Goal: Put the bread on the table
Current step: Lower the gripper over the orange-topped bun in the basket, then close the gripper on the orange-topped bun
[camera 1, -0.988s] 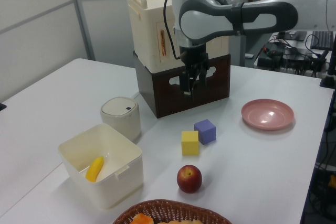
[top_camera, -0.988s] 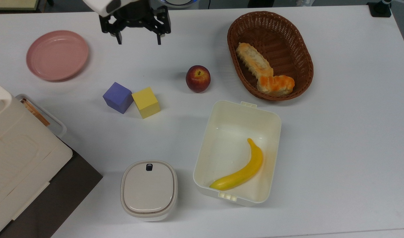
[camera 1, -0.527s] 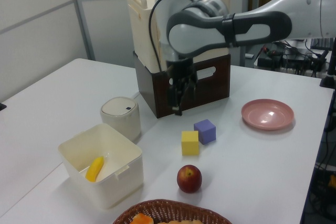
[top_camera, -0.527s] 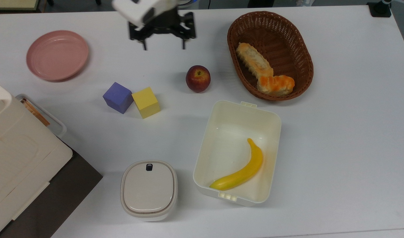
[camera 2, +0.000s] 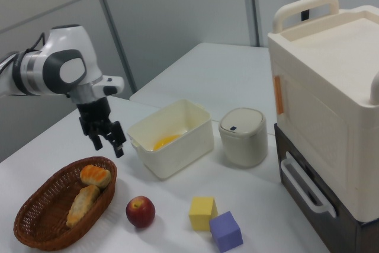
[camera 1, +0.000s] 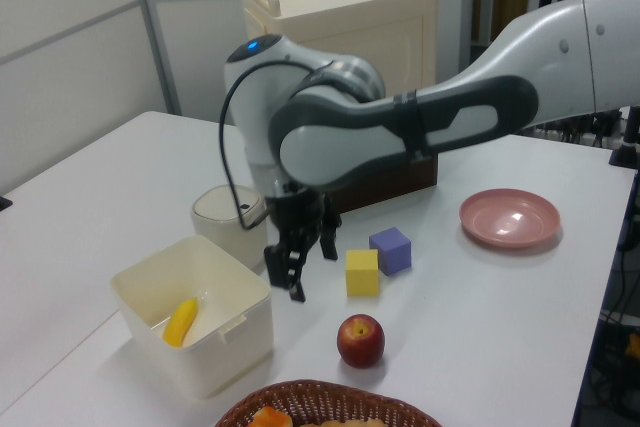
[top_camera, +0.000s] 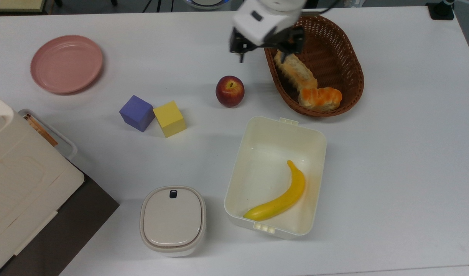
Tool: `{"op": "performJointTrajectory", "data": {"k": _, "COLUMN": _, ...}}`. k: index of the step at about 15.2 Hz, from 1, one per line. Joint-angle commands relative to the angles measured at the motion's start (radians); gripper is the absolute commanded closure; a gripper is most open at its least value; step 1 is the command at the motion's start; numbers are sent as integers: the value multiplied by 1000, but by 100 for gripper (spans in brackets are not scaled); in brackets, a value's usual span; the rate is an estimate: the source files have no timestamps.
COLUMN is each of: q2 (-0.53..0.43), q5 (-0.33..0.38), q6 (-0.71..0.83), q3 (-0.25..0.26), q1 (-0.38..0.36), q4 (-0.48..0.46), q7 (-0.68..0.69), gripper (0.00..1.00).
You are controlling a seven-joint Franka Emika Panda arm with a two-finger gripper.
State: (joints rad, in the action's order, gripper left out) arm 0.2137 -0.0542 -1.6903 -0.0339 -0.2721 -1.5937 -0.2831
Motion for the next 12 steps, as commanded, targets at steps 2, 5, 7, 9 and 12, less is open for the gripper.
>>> {"op": "performJointTrajectory", "data": {"k": 2, "q2": 58, "q5": 8, "q6": -26, "q3": 12, "q1": -110, "q4": 1, "q7": -177, "gripper": 0}}
{"op": "performJointTrajectory", "data": {"k": 5, "q2": 114, "q5": 10, "q6": -121, "q3": 12, "q1": -159, "q4": -2, "q7": -316, "gripper": 0}}
{"op": "performJointTrajectory", "data": {"k": 7, "q2": 154, "q5": 10, "q6": -159, "q3": 12, "q1": -183, "q4": -2, "q7": -373, "gripper": 0}}
{"op": "performJointTrajectory", "data": {"k": 9, "q2": 180, "q5": 13, "q6": -196, "q3": 12, "q1": -196, "q4": -3, "q7": -402, "gripper": 0}}
{"op": "performJointTrajectory", "data": {"k": 12, "q2": 222, "q5": 28, "q6": -245, "q3": 12, "q1": -214, "q4": -3, "q7": -441, "gripper": 0}}
